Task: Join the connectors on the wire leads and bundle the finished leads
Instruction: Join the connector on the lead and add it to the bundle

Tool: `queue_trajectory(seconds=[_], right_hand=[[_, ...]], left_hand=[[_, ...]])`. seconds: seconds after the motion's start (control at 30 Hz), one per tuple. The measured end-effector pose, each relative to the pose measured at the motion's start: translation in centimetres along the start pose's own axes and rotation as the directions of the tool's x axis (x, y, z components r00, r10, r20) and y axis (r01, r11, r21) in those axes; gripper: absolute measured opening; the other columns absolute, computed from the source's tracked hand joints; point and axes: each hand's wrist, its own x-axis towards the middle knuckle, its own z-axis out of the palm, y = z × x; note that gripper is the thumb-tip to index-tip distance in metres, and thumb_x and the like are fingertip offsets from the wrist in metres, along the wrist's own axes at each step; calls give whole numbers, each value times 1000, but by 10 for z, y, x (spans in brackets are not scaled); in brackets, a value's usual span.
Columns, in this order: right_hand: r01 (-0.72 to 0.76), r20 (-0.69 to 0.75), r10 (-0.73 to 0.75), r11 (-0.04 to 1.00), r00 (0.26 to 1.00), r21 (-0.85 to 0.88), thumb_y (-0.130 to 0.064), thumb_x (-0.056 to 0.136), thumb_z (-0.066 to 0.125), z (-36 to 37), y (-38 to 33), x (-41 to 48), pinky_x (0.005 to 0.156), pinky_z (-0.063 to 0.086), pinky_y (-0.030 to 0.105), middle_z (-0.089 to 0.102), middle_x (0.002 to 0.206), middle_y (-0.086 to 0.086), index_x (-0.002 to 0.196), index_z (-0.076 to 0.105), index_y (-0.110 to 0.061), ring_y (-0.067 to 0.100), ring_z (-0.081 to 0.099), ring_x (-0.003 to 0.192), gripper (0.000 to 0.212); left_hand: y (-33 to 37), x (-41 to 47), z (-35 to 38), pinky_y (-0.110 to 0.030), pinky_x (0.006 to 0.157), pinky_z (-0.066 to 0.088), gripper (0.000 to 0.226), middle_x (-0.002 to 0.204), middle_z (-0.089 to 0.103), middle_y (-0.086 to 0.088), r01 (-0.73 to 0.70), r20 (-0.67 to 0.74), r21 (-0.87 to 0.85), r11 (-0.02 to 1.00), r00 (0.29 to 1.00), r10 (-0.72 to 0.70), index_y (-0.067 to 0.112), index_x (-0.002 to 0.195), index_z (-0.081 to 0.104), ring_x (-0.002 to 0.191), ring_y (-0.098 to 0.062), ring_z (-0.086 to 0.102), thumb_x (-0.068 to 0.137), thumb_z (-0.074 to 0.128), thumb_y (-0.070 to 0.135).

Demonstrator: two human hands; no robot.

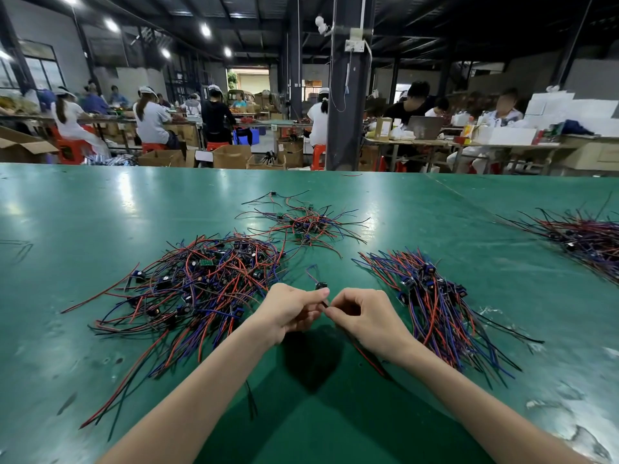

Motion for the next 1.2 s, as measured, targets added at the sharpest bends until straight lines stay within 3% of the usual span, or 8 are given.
queue_trajectory(seconds=[0.13, 0.27, 0.37, 0.43, 0.67, 0.77, 1.07, 1.2], right_hand=[[-134, 76, 117, 954, 990, 267, -10, 86, 69, -4, -2, 3, 56, 40, 13, 65, 61, 0, 75, 68, -8, -2, 50, 48, 11], [-348, 195, 288, 755, 938, 556, -7, 87, 65, -5, -3, 5, 42, 29, 15, 64, 55, 2, 77, 66, -1, 5, 39, 40, 11], [-450, 285, 352, 617, 891, 646, -5, 86, 64, -2, -3, 5, 38, 27, 12, 63, 53, 3, 75, 65, -1, 3, 36, 37, 12], [-470, 305, 362, 582, 881, 664, -5, 87, 64, -1, -3, 5, 37, 27, 12, 62, 52, 3, 75, 65, -2, 2, 37, 36, 13], [-421, 248, 349, 625, 904, 657, -1, 88, 61, 1, -2, 5, 35, 26, 13, 60, 50, 4, 72, 63, -2, 3, 33, 34, 16], [-411, 238, 342, 637, 909, 653, -1, 87, 62, 1, -3, 5, 35, 25, 13, 61, 50, 5, 72, 63, 0, 4, 33, 33, 15], [-442, 309, 316, 655, 897, 613, -4, 85, 65, 1, -7, 4, 38, 25, 15, 65, 54, 6, 72, 64, -3, 4, 36, 34, 13], [-405, 331, 245, 676, 911, 615, -5, 85, 66, 3, -7, 2, 39, 27, 14, 66, 58, 6, 70, 64, -6, 5, 36, 37, 14]], left_hand=[[-4, 2, 6, -11, 42, 38, 17, 49, 55, 2, -147, -28, -108, 983, 989, 145, 5, 68, 69, 42, -3, 46, 82, 71, 15], [-8, 1, 12, -12, 48, 40, 15, 55, 61, 5, -236, -75, -198, 952, 971, 225, 8, 71, 69, 47, -2, 48, 82, 68, 18], [-12, 0, 16, -17, 55, 41, 17, 56, 62, 5, -276, -105, -214, 937, 960, 259, 8, 72, 69, 48, -7, 47, 83, 66, 21], [-13, 0, 17, -20, 59, 43, 19, 56, 61, 4, -276, -114, -229, 934, 960, 255, 7, 73, 69, 48, -9, 48, 85, 65, 22], [-12, 1, 17, -22, 65, 44, 14, 62, 64, 4, -265, -45, -244, 933, 964, 263, 5, 78, 67, 61, -11, 52, 71, 70, 17], [-13, 2, 16, -19, 61, 43, 5, 61, 63, 4, -274, -56, -226, 935, 962, 269, 6, 77, 68, 59, -9, 50, 81, 68, 9], [7, 3, 0, -19, 58, 38, 10, 58, 63, 7, -380, -227, -195, 904, 914, 336, 8, 73, 66, 53, -8, 40, 83, 68, 6], [16, 4, -13, -19, 56, 37, 6, 70, 59, -2, -400, -299, -248, 882, 898, 323, 6, 77, 65, 55, -9, 39, 81, 69, 8]])
